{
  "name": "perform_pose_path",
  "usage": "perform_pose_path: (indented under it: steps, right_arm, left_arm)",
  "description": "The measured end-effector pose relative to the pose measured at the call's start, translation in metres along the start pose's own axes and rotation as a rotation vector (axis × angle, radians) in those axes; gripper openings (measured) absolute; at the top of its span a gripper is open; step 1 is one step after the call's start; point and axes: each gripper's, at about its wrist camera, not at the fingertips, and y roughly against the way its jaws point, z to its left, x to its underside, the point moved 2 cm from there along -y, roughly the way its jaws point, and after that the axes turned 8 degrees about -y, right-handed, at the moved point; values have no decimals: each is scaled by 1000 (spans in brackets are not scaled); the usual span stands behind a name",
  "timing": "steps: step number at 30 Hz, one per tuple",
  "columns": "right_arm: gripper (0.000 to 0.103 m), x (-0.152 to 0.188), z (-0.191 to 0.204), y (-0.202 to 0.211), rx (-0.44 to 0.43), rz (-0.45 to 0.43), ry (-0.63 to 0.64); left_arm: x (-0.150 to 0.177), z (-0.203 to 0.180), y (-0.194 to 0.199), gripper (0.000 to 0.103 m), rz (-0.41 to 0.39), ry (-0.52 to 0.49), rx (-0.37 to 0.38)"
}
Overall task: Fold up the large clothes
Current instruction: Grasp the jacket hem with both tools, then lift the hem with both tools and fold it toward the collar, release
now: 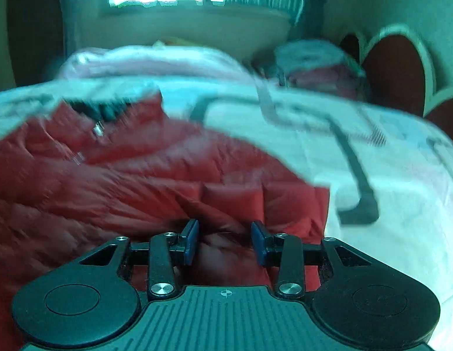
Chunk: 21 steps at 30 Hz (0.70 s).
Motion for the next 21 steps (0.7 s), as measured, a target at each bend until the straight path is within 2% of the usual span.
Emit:
perform_pose_path:
  steps: [4,7,11,16,21]
  right_arm:
    - [40,-6,1,6,2,-1,20]
    - [40,-16,2,21,-41,-45,-29]
    - [40,-28,16,24,-78,-68,-30]
    - [40,-22,22,6,-52,-28,-16]
    - [40,-12,11,-16,-15,6,-2]
  left_arm:
    - [-5,2,6,26,2,7,-3]
    - [-13,-1,15,27,-32,1,-17]
    - [-25,-4,7,29,-35,-1,-24]
    - [-22,-3,-12,33,11,21,-24]
    - [-18,-3,-21,33,19,11,-22]
